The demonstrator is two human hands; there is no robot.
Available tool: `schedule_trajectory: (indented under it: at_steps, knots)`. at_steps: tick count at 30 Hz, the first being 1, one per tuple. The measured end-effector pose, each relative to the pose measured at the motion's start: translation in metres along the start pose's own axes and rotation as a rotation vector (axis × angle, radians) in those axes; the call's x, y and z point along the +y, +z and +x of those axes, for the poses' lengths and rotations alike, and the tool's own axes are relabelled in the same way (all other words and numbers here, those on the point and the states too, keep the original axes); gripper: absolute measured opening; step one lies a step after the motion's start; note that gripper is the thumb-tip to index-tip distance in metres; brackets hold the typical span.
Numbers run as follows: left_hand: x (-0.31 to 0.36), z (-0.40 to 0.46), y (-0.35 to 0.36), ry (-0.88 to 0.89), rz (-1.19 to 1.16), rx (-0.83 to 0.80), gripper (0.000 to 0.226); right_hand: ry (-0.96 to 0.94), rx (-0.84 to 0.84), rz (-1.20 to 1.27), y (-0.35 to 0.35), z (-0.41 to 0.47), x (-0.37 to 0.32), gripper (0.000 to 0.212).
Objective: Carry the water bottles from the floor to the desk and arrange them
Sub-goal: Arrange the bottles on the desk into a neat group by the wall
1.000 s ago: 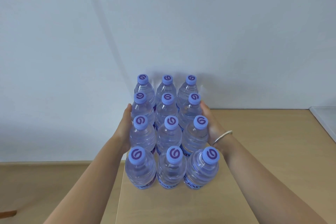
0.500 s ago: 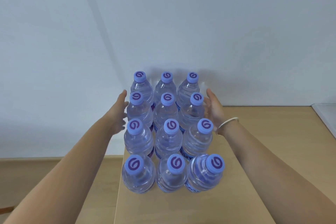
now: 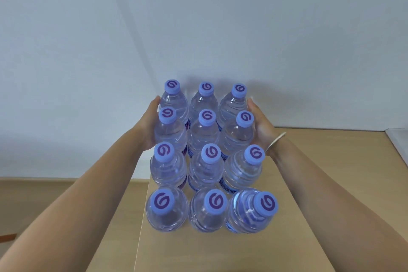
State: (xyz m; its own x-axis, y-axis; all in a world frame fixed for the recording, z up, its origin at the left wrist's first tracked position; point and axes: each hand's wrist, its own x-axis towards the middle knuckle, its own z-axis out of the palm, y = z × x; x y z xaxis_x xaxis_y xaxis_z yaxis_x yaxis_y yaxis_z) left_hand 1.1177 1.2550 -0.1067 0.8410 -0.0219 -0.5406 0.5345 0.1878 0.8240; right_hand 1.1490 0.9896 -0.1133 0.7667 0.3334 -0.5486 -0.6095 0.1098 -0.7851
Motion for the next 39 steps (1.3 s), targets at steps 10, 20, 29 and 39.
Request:
schedule_trajectory:
  at_steps: [10, 20, 29, 39]
  knots:
    - [-0.1, -0.141, -0.006, 0.554, 0.152, 0.162, 0.101, -0.321, 0.15, -0.392, -0.022, -0.099, 0.068, 0.049]
    - [-0.152, -0.14, 0.017, 0.466, 0.359, 0.2, 0.114, -0.133, -0.107, -0.764, -0.017, -0.141, 0.132, 0.095]
    - [-0.158, -0.13, 0.025, 0.553, 0.453, 0.33, 0.082, -0.304, 0.089, -0.644, 0.0, -0.127, 0.14, 0.08]
    - [-0.145, -0.148, 0.023, 0.601, 0.369, 0.331, 0.137, -0.219, -0.086, -0.716, -0.005, -0.15, 0.1, 0.137]
